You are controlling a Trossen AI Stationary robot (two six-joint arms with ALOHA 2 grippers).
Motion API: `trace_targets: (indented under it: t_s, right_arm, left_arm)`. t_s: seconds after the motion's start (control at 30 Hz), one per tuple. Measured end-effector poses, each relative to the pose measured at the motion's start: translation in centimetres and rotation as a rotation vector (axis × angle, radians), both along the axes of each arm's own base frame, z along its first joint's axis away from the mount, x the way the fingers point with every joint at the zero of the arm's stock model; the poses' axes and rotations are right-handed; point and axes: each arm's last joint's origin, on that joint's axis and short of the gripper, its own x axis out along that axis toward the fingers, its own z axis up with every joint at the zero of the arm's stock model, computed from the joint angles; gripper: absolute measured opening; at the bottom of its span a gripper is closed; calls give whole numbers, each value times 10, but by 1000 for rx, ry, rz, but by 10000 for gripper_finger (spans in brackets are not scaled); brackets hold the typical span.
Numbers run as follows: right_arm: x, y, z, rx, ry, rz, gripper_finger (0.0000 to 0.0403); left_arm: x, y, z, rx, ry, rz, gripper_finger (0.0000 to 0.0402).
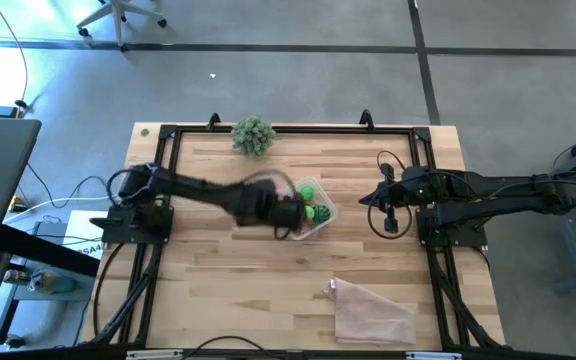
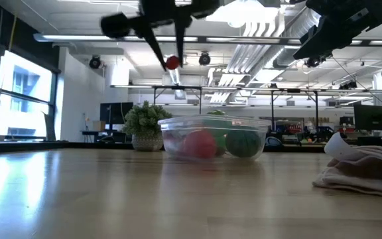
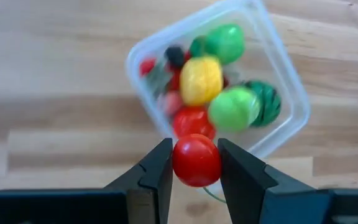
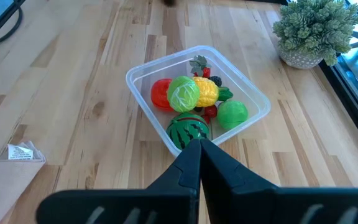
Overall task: Pick and placing Produce into tupperware
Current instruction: Put the red cherry into the transparent bin
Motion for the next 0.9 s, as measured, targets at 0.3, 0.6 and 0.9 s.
trace_targets:
  t_s: [0.3, 0.6, 0.9]
  right_arm:
    - [0, 0, 0, 0, -2, 0, 0]
    - [0, 0, 0, 0, 0, 0, 0]
    - [0, 0, 0, 0, 0, 0, 0]
  left_arm:
    - [18, 81, -39, -168, 77, -44, 104]
    - [30, 105, -75, -245, 110, -33, 104]
    - [32, 106, -84, -242, 128, -24, 104]
